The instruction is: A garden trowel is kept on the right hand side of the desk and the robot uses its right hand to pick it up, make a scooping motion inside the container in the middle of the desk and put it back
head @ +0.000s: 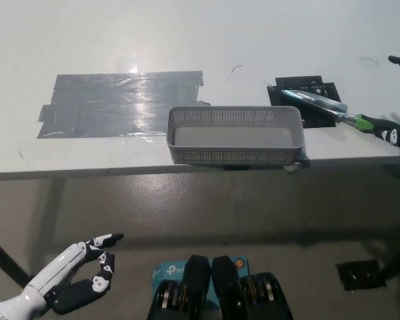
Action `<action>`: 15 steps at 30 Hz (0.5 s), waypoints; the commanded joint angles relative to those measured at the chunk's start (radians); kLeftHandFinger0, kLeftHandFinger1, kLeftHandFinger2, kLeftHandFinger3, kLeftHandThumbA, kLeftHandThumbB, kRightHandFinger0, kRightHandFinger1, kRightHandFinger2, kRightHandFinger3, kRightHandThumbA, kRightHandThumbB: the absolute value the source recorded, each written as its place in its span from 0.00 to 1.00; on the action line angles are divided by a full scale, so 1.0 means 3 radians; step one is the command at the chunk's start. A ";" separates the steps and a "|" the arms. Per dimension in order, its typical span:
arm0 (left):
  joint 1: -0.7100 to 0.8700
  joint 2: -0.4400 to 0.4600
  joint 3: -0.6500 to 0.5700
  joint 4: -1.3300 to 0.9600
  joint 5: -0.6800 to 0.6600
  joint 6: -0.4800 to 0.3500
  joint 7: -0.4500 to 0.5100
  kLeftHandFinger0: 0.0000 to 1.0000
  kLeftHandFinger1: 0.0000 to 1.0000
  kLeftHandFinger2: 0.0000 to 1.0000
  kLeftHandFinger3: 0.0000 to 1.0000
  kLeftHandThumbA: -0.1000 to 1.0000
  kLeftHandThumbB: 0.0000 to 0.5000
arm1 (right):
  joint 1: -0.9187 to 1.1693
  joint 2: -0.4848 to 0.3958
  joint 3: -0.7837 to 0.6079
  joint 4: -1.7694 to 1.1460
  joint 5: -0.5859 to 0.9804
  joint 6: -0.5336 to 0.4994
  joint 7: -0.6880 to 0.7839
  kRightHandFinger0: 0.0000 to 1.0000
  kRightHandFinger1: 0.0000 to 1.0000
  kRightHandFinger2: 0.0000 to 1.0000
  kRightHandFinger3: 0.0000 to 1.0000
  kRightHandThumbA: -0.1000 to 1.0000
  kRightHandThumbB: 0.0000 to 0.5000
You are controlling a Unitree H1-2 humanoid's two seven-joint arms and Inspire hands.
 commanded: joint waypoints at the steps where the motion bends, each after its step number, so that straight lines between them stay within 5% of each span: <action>1: -0.0006 0.0063 0.0049 -0.0108 0.0007 0.0040 -0.0056 0.97 1.00 1.00 1.00 1.00 0.60 | -0.0376 -0.0147 0.0044 0.0553 -0.0022 0.0066 0.0177 1.00 1.00 1.00 1.00 1.00 1.00; 15: -0.0037 0.0082 0.0017 -0.0127 0.0038 0.0042 -0.0086 0.98 1.00 1.00 1.00 1.00 0.60 | -0.0791 0.0037 0.0248 0.2081 0.0193 -0.0465 0.0209 1.00 1.00 1.00 1.00 1.00 1.00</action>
